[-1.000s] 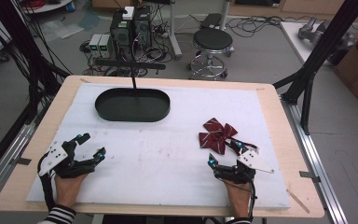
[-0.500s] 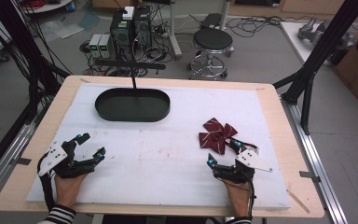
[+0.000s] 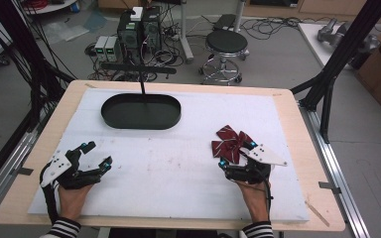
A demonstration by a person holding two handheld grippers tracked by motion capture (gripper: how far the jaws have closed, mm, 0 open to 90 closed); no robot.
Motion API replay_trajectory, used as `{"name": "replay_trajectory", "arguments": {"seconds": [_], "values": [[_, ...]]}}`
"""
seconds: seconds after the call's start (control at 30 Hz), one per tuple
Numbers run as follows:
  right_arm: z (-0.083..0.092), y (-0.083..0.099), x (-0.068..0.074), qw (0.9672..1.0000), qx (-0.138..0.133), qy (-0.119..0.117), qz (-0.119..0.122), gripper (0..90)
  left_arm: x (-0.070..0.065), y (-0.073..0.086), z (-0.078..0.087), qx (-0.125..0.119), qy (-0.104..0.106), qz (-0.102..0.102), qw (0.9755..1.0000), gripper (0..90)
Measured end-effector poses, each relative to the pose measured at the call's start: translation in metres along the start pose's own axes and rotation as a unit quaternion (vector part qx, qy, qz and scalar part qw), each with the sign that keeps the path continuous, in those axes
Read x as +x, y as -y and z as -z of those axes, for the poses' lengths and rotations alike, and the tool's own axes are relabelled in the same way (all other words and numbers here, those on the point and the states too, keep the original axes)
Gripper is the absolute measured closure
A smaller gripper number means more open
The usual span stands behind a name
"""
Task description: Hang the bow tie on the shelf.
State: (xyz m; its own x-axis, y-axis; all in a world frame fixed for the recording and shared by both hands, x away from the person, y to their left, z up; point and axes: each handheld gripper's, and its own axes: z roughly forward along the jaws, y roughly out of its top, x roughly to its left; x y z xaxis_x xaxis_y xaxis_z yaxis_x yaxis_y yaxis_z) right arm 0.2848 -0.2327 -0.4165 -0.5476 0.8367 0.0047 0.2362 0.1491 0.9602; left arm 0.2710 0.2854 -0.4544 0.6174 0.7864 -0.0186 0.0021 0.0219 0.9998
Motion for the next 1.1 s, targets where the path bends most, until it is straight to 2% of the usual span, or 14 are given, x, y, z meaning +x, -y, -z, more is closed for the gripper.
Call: {"name": "replay_trajectory", "arguments": {"seconds": [0.23, 0.37, 0.5, 0.57, 0.6, 0.67, 0.77, 0.83, 0.93, 0.97, 1.0, 1.03, 1.07, 1.1], "values": [[0.000, -0.025, -0.014, 0.9992, 0.037, 0.003, 0.014, 2.7, 0.000, 0.000, 0.000, 0.000, 0.000, 0.001, 1.0000, 16.2], [-0.001, -0.033, -0.020, 0.9987, 0.050, 0.006, 0.011, 2.7, 0.000, 0.000, 0.000, 0.000, 0.000, 0.001, 1.0000, 16.2], [-0.005, -0.042, -0.027, 0.9969, 0.077, 0.005, 0.014, 2.9, 0.000, 0.000, 0.000, -0.001, -0.001, 0.003, 1.0000, 16.2], [-0.011, -0.045, -0.030, 0.9944, 0.103, 0.002, 0.022, 2.9, 0.000, 0.000, 0.000, -0.001, -0.001, 0.003, 1.0000, 16.2], [-0.011, -0.045, -0.030, 0.9944, 0.103, 0.002, 0.022, 2.9, 0.000, 0.000, 0.000, -0.001, -0.001, 0.003, 1.0000, 16.2], [-0.015, -0.046, -0.033, 0.9901, 0.139, -0.005, 0.023, 5.3, 0.000, 0.000, 0.000, 0.000, -0.001, 0.001, 1.0000, 16.2], [-0.017, -0.045, -0.036, 0.9874, 0.155, -0.001, 0.029, 5.3, 0.000, 0.000, 0.000, -0.001, -0.001, 0.001, 1.0000, 16.2], [-0.019, -0.043, -0.041, 0.9851, 0.171, -0.014, 0.008, 5.4, 0.000, 0.000, 0.000, -0.001, -0.001, 0.001, 1.0000, 16.2], [-0.020, -0.038, -0.046, 0.9795, 0.201, -0.008, -0.009, 5.7, 0.001, 0.000, 0.000, -0.001, -0.001, 0.004, 1.0000, 16.2], [-0.020, -0.038, -0.046, 0.9795, 0.201, -0.008, -0.009, 5.7, 0.001, 0.000, 0.000, -0.002, -0.001, 0.008, 1.0000, 16.2], [-0.021, -0.035, -0.047, 0.9747, 0.222, 0.006, -0.028, 11.5, 0.002, 0.000, 0.000, -0.002, -0.001, 0.008, 1.0000, 16.2], [-0.022, -0.034, -0.048, 0.9721, 0.232, 0.007, -0.030, 15.1, 0.002, 0.000, 0.000, -0.002, -0.002, 0.010, 0.9999, 16.2], [-0.022, -0.034, -0.048, 0.9721, 0.232, 0.007, -0.030, 15.1, 0.002, 0.000, 0.000, -0.003, -0.001, 0.010, 0.9999, 16.2], [-0.023, -0.032, -0.050, 0.9695, 0.243, 0.013, -0.033, 16.2, 0.001, 0.000, 0.000, -0.003, -0.001, 0.008, 1.0000, 16.2]]}}
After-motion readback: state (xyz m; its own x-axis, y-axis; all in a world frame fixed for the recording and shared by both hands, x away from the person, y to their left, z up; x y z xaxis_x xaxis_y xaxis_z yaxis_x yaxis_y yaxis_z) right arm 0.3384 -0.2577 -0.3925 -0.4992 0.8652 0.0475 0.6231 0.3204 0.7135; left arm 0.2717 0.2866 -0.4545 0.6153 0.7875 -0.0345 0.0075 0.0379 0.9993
